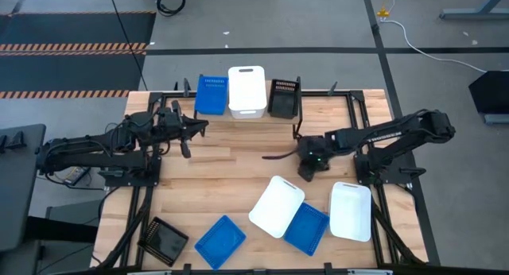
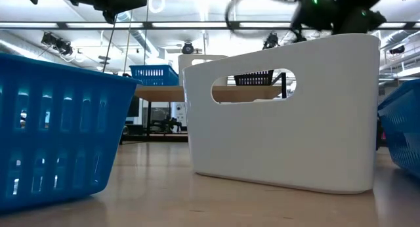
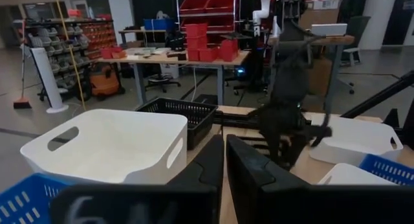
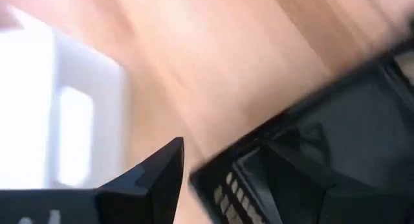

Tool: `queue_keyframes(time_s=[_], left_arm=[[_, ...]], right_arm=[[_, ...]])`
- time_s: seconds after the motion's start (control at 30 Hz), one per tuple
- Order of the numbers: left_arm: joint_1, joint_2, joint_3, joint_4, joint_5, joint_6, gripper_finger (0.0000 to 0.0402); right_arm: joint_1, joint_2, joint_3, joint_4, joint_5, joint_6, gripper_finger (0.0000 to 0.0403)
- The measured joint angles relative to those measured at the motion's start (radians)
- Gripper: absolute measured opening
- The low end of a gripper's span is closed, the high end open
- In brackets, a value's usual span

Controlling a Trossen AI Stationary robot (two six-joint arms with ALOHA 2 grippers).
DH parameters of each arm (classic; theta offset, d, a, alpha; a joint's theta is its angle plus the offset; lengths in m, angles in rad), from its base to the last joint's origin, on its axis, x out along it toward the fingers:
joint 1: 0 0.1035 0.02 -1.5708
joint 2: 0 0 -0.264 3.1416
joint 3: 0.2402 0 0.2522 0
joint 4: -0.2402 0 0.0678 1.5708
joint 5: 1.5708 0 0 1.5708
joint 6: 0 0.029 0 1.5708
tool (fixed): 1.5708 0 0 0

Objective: Stack baskets on shelf by color
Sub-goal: Stack the top right black bin into the black bin on the shelf

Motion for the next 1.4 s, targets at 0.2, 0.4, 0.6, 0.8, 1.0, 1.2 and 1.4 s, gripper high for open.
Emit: queue_keyframes(time_s=[0.2, 0.4, 0.6, 0.8, 1.0, 1.2, 1.4], left_arm=[[0.000, 0.000, 0.000, -0.005, 0.000, -0.006, 0.0034], [0.000, 0.000, 0.000, -0.015, 0.000, -0.006, 0.0031], [0.000, 0.000, 0.000, -0.018, 0.000, -0.006, 0.0026], [0.000, 0.000, 0.000, -0.018, 0.000, -0.007, 0.0035], [0.000, 0.000, 0.000, -0.018, 0.000, -0.007, 0.0032], [0.000, 0.000, 0.000, -0.018, 0.000, -0.008, 0.0029], [0.000, 0.000, 0.000, -0.018, 0.000, -0.008, 0.0038]], right_arm=[[0.017, 0.000, 0.118, -0.062, 0.001, -0.073, 0.0211], [0.050, 0.000, 0.199, -0.322, 0.024, -0.113, 0.0210], [0.141, 0.000, 0.152, -0.410, 0.029, -0.101, 0.0210], [0.228, 0.000, 0.143, -0.317, 0.122, -0.111, 0.0210], [0.273, 0.000, 0.084, -0.308, 0.177, -0.089, 0.0210], [0.279, 0.000, -0.009, -0.211, 0.234, -0.084, 0.0210], [0.268, 0.000, -0.088, -0.097, 0.227, -0.083, 0.0196]])
